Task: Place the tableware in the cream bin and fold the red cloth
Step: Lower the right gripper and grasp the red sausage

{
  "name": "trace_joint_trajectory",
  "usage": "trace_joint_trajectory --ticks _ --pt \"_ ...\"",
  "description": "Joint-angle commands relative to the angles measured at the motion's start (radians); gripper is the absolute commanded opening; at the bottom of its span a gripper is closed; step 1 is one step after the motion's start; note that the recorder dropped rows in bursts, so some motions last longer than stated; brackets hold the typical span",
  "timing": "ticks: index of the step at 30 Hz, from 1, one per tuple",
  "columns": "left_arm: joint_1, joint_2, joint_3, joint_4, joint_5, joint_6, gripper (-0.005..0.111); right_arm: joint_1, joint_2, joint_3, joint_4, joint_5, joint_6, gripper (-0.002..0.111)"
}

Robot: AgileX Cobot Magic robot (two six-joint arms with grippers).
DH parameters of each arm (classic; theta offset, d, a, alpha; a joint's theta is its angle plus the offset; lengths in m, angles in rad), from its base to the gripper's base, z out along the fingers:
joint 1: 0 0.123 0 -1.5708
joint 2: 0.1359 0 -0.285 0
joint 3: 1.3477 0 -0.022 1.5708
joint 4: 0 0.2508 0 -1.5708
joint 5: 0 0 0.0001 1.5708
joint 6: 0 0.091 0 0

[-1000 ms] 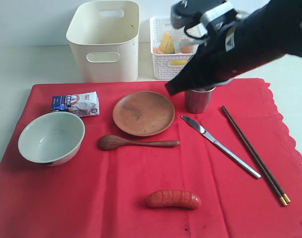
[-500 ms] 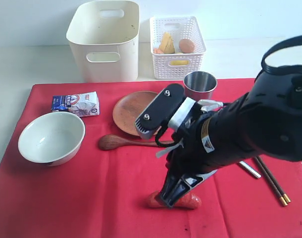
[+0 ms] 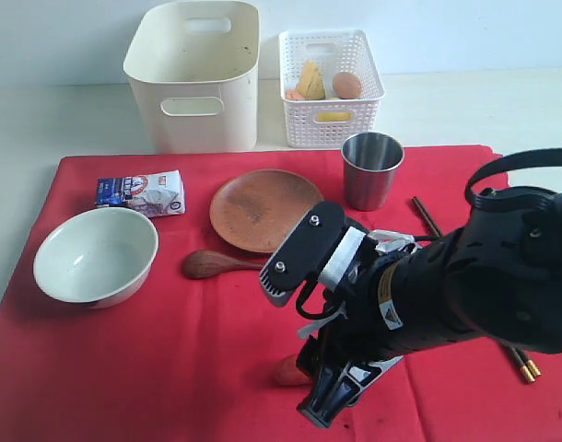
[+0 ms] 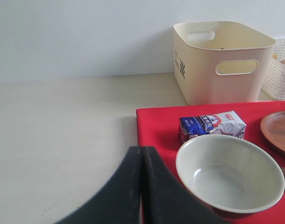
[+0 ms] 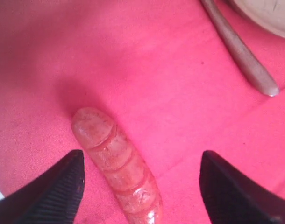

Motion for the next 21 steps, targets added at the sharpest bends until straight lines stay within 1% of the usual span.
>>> trace_joint_trajectory --ticks 1,7,9,12,14,19,21 --pt "0.001 -0.006 -0.001 -0.01 -0.003 -0.003 0.001 0.003 0.055 0.006 0.002 -0.028 -0.006 0.067" --pt "0.001 -0.006 -0.001 -0.01 -0.003 -0.003 0.001 0.003 0.126 0.006 -0.002 -0.044 -0.006 0.067" --pt "0.001 -0.006 -0.001 -0.01 -0.003 -0.003 0.001 0.003 0.14 0.006 -0.002 -0.05 -0.006 0.064" --pt "0.001 -0.006 -0.001 -0.01 -0.003 -0.003 0.001 0.003 0.148 0.006 -0.002 -0.052 -0.006 0.053" --pt "0.001 -0.006 -0.001 -0.01 -0.003 -0.003 0.001 0.003 0.148 0.006 -0.002 -0.052 -0.006 0.042" --pt "0.001 -0.006 -0.001 -0.01 -0.003 -0.003 0.001 0.003 0.148 0.006 -0.002 -0.052 -0.006 0.019" --pt "0.001 -0.006 -0.001 -0.01 -0.003 -0.003 0.001 0.003 0.148 0.006 -0.002 -0.052 -0.006 0.013"
